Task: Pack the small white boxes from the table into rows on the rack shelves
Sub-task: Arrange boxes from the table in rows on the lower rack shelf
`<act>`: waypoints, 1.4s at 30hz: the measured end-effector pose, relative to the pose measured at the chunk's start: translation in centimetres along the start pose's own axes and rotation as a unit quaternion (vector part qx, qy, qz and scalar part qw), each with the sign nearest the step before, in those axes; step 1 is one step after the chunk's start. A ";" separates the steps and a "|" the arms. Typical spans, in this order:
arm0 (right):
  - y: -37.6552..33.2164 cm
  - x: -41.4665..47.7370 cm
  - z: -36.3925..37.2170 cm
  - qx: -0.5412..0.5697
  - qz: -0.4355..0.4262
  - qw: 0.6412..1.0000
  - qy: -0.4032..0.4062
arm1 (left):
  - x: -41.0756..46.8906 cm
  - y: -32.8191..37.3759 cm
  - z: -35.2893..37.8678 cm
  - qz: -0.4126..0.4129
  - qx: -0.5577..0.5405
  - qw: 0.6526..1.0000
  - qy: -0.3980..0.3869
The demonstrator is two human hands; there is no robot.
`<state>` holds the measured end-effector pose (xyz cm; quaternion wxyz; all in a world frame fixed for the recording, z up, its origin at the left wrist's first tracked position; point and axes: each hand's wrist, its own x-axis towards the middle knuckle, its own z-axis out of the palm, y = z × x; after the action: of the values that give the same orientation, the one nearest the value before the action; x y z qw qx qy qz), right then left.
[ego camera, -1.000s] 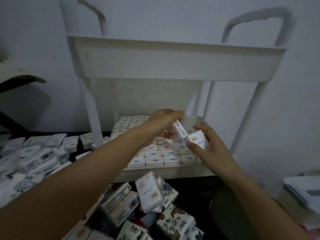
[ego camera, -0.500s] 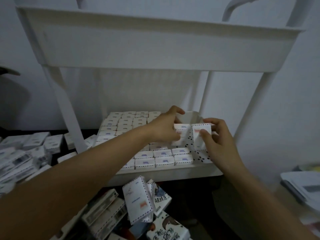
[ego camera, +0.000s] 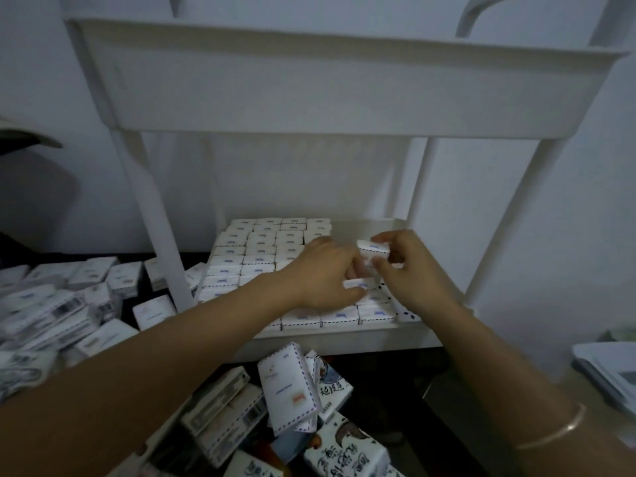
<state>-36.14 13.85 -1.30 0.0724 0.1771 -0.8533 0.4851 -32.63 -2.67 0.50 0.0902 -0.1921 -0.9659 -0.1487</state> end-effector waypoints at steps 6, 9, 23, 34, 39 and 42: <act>-0.1 1.1 0.7 -0.019 0.037 0.993 -0.114 | -2.4 0.6 -1.3 0.005 0.045 0.998 0.040; 0.8 1.5 1.6 -0.035 0.055 0.990 -0.126 | -4.4 0.9 -2.8 -0.014 0.000 0.999 0.031; -0.1 -2.0 1.2 -0.130 -0.056 0.988 -0.058 | -13.4 1.3 -4.0 0.072 0.042 0.987 -0.136; -5.5 -11.5 2.2 -0.192 -0.148 0.955 -0.169 | -18.3 0.3 -4.6 -0.102 -0.216 0.968 0.082; -5.5 -12.5 4.4 -0.301 -0.130 0.918 -0.224 | -20.4 -0.1 -4.7 -0.176 -0.336 0.918 0.115; -6.0 -12.5 5.3 -0.318 -0.115 0.912 -0.231 | -21.1 -0.2 -4.8 -0.232 -0.407 0.877 0.108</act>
<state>-22.05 9.47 -2.96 -0.0187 0.3487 -0.9290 0.1224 -12.95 -11.64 0.09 0.0706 0.0353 -0.8215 -0.5647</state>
